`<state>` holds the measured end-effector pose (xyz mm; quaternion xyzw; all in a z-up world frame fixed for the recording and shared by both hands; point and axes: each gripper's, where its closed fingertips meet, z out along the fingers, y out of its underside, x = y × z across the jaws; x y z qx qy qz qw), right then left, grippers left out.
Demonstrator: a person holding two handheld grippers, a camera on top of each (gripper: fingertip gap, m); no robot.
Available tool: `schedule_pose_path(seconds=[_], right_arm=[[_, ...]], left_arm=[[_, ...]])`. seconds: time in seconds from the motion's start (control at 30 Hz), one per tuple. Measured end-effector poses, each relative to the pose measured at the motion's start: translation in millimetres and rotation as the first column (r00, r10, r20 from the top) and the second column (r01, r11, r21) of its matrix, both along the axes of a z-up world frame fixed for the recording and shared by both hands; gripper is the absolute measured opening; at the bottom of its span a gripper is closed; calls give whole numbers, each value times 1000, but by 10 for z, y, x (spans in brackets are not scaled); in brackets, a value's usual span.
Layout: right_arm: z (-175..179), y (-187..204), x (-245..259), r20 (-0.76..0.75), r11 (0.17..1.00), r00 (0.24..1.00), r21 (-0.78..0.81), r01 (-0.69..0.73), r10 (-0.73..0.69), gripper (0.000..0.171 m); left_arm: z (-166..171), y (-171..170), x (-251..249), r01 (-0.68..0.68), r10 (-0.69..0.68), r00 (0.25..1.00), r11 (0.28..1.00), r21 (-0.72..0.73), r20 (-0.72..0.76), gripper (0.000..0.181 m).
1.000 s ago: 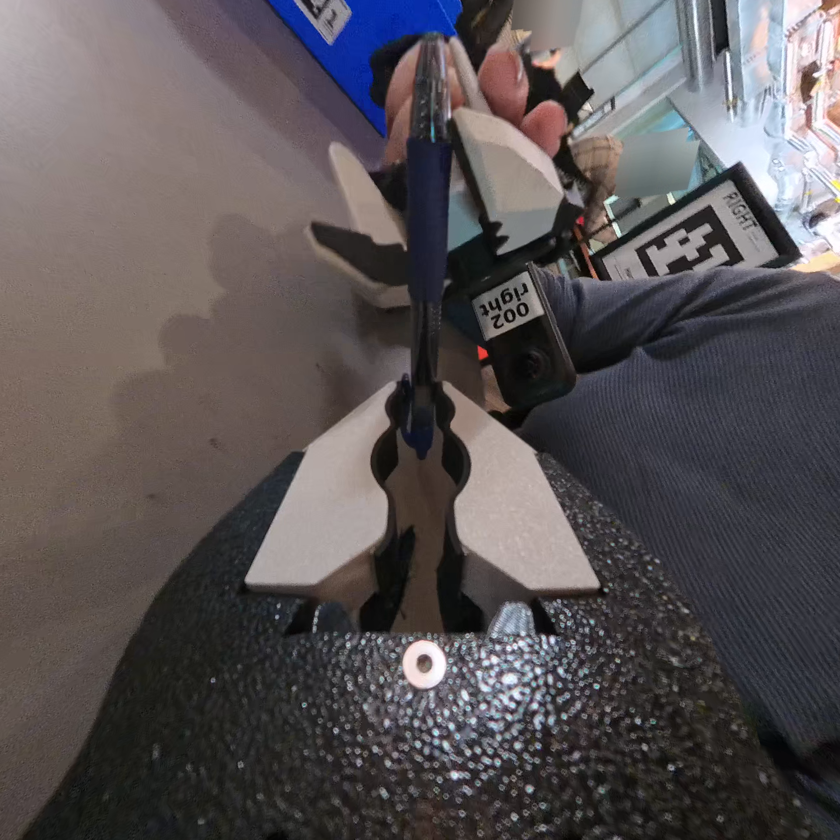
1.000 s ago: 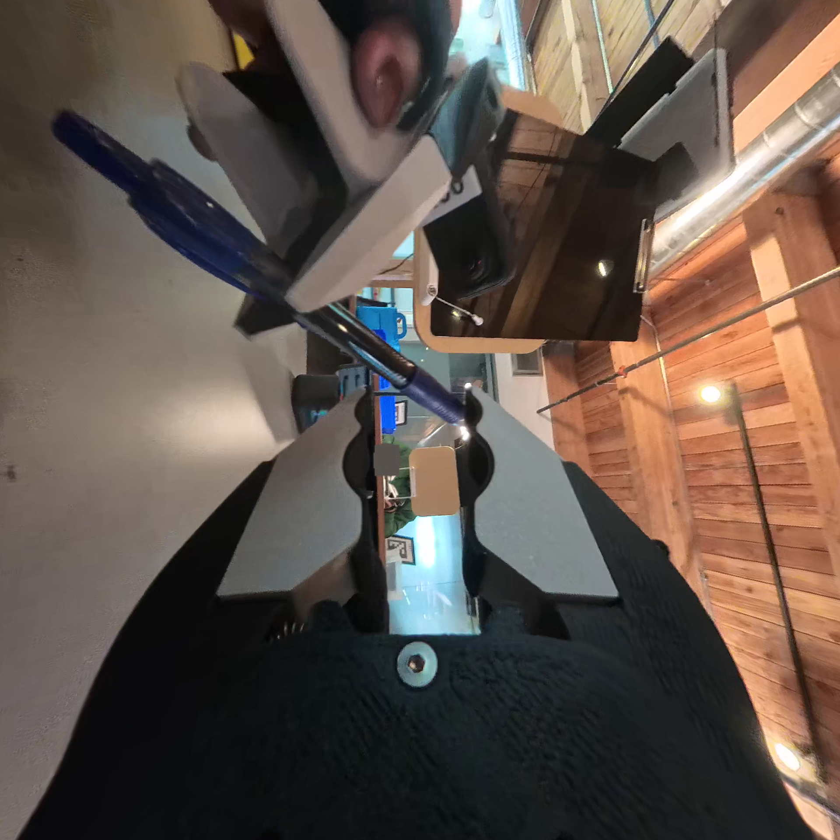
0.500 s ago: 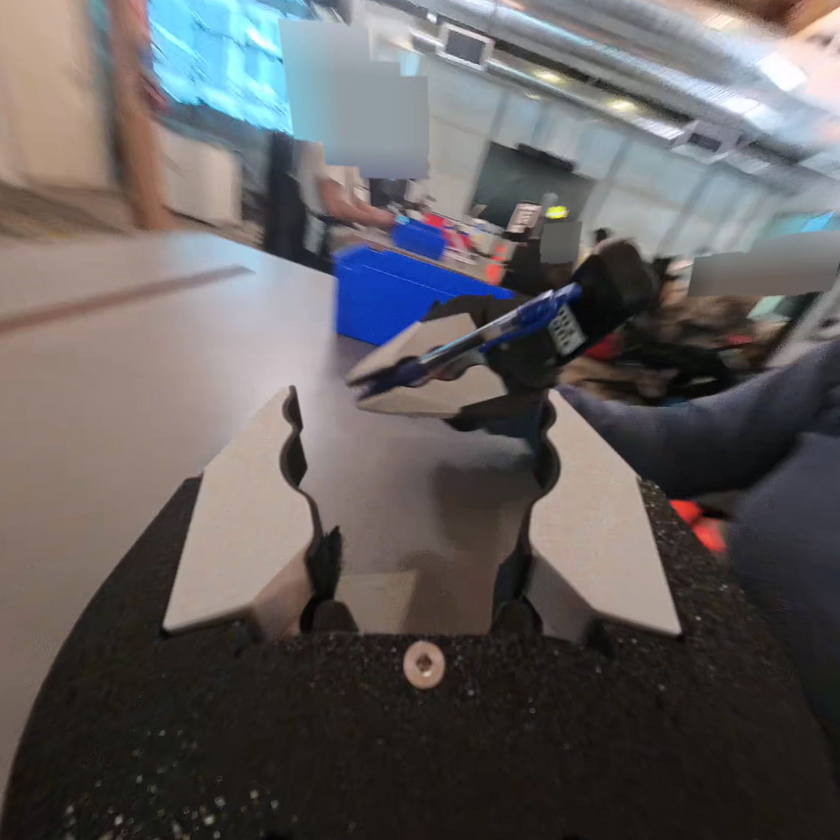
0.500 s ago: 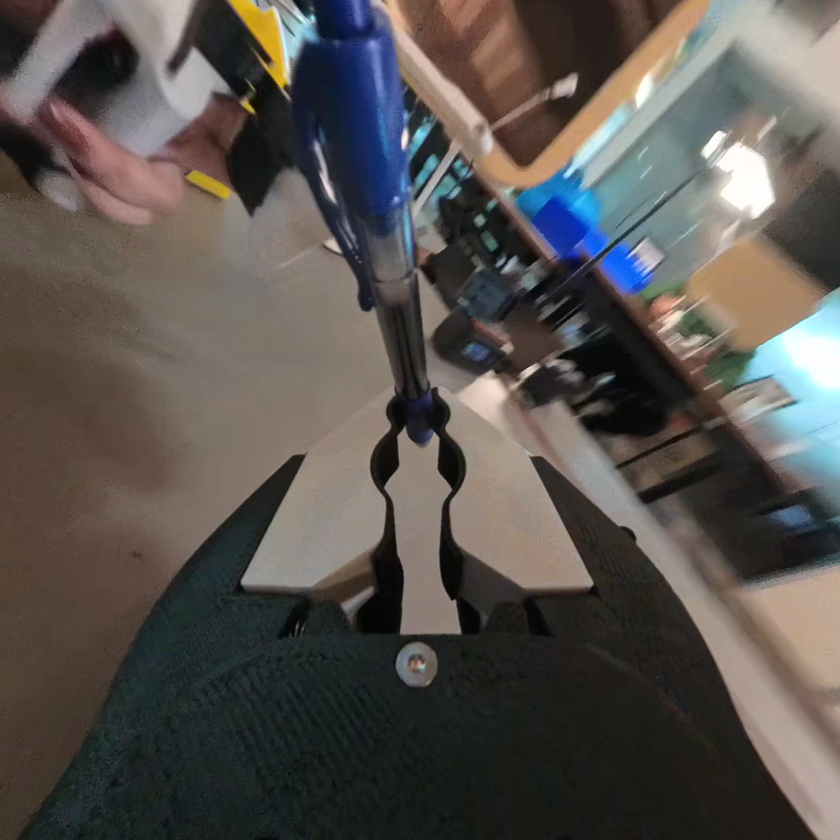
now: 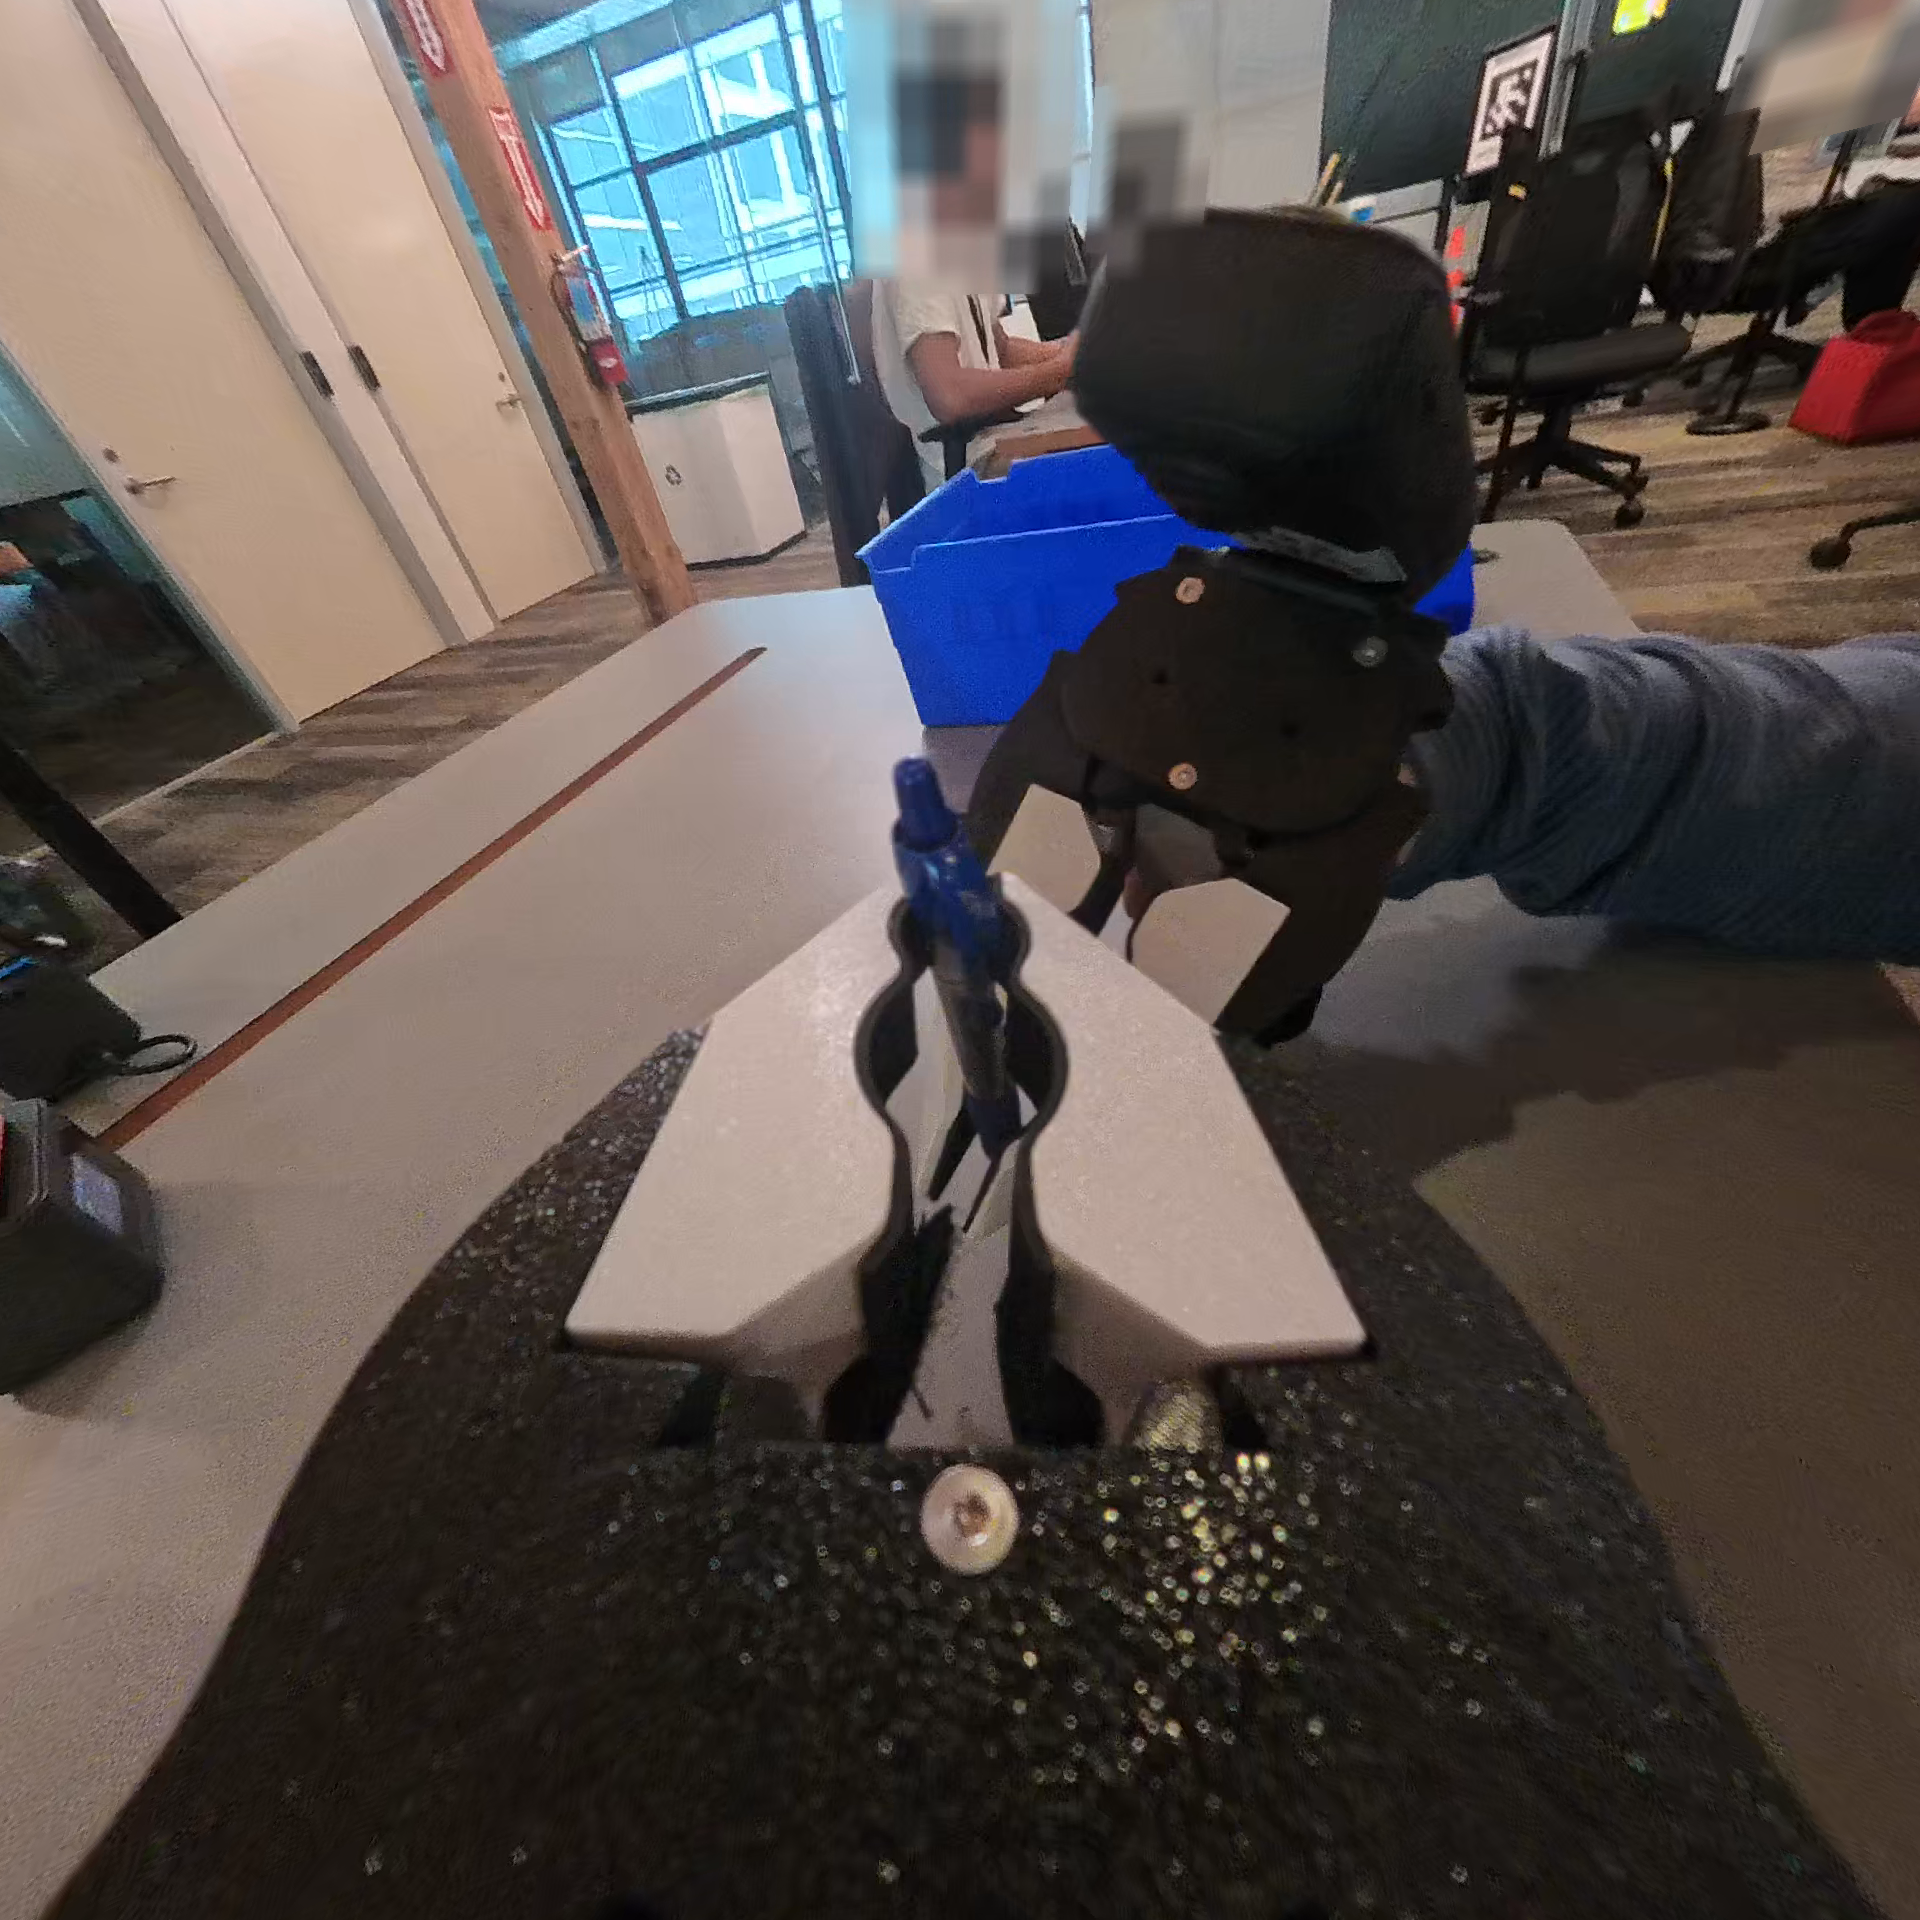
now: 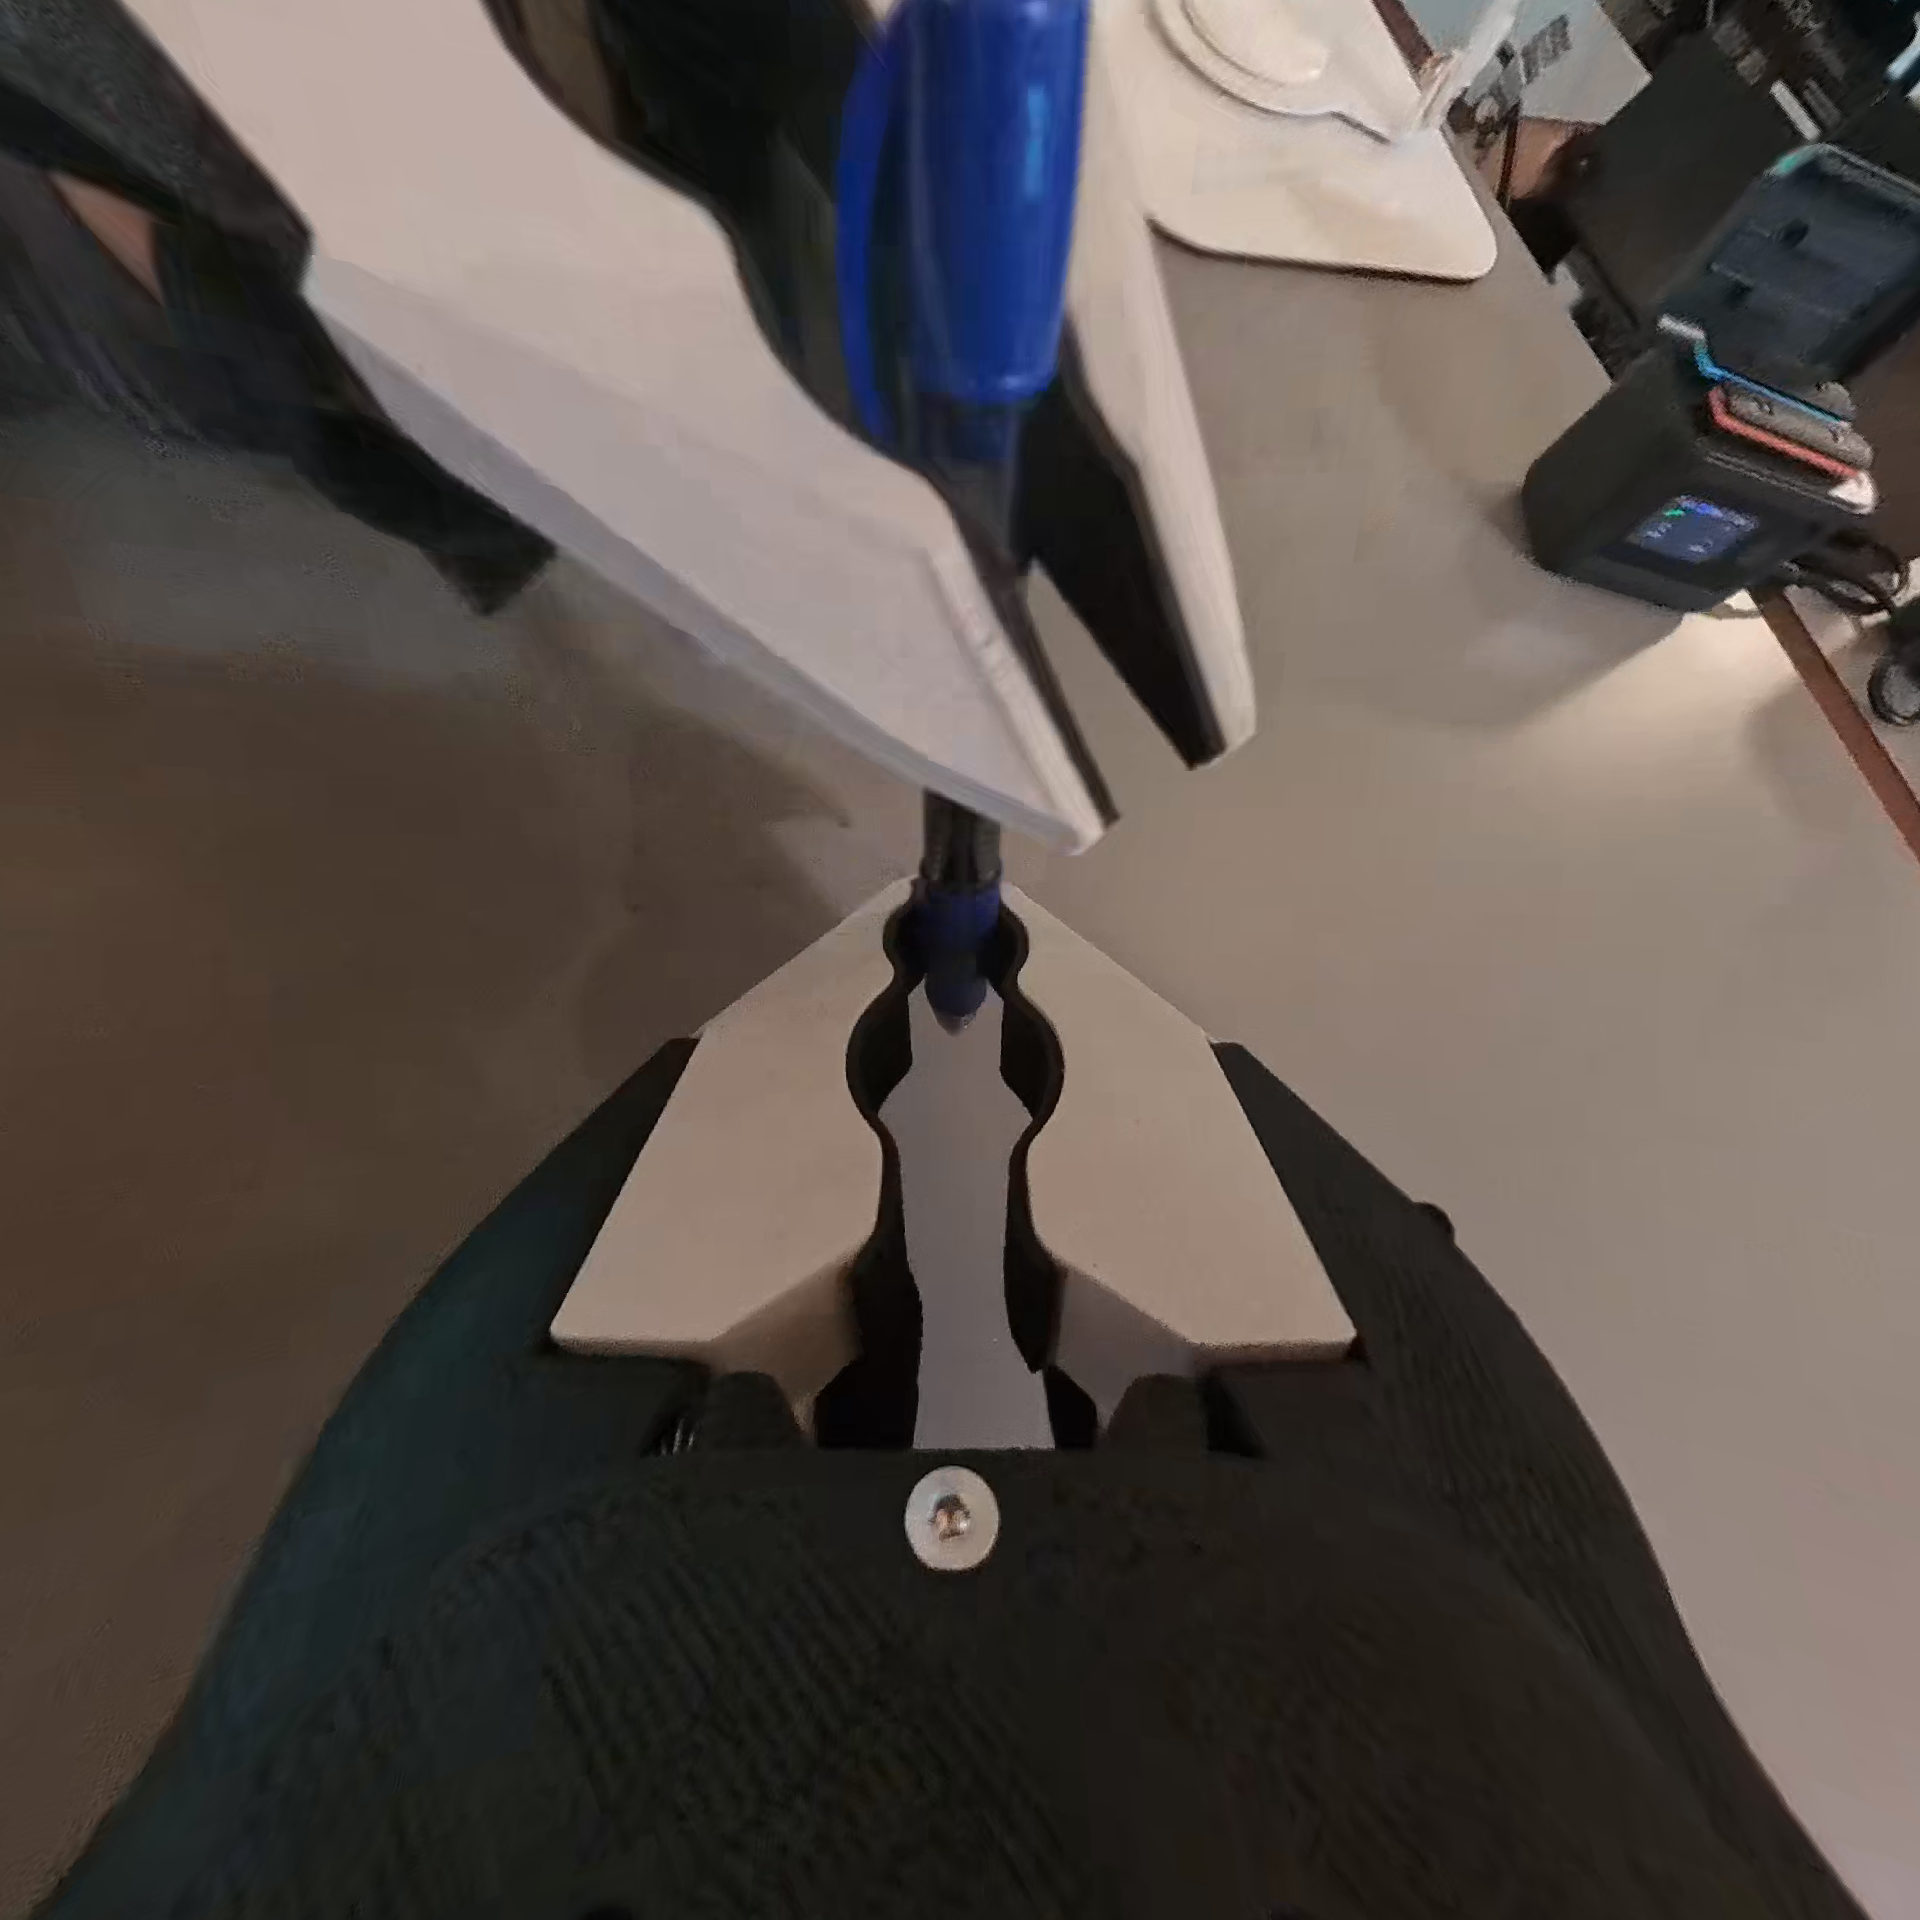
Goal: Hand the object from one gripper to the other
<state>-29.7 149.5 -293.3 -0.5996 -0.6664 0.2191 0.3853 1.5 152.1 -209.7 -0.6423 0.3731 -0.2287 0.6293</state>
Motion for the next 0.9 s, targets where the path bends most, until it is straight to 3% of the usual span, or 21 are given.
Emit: schedule_pose_path(seconds=[0.07, 0.1, 0.13, 0.2, 0.27, 0.33, 0.4, 0.47, 0.6, 0.7, 0.77, 0.87, 0.9], right_arm=[[88, 73, -9, -51, 998, 998, 53, 24, -21, 9], [166, 118, -17, -92, 995, 995, 95, 39, -30, 20], [255, 181, -21, -133, 986, 990, 153, 68, -48, 43], [438, 274, -25, -194, 936, 980, 334, 112, -48, 68], [705, 264, -24, -271, 777, 962, 611, 153, 23, 71], [942, 123, -8, -293, 511, 947, 839, 189, 131, 56], [1075, -46, 1, -249, 253, 945, 948, 193, 211, 42], [1052, -93, -35, -192, 165, 957, 974, 157, 218, 42], [915, -82, -92, -95, 106, 972, 992, 73, 215, 45], [906, -173, -109, -93, 115, 961, 991, 65, 260, 13], [905, -164, -113, -97, 145, 962, 988, 61, 256, 10], [957, -114, -98, -188, 291, 951, 950, 113, 245, 10], [996, -82, -76, -252, 383, 938, 912, 148, 237, 10]], left_arm=[[69, 70, -83, -53, 56, 995, 998, -43, 77, 7], [128, 128, -168, -92, 103, 982, 992, -82, 156, 7], [177, 167, -254, -106, 136, 960, 986, -131, 244, 6], [260, 218, -408, -61, 168, 880, 967, -246, 444, 7], [346, 238, -535, 80, 171, 738, 938, -336, 653, 7], [390, 270, -676, 235, 199, 551, 895, -380, 810, 6], [357, 305, -740, 371, 242, 410, 837, -403, 879, 5], [302, 311, -688, 488, 256, 353, 771, -410, 900, 5], [241, 254, -509, 656, 248, 299, 648, -387, 921, 6], [219, 237, -456, 688, 245, 292, 617, -381, 924, 6], [244, 231, -463, 700, 239, 277, 614, -366, 931, 6], [313, 233, -490, 647, 186, 299, 681, -342, 936, 14], [354, 232, -502, 621, 159, 320, 709, -333, 934, 42]])
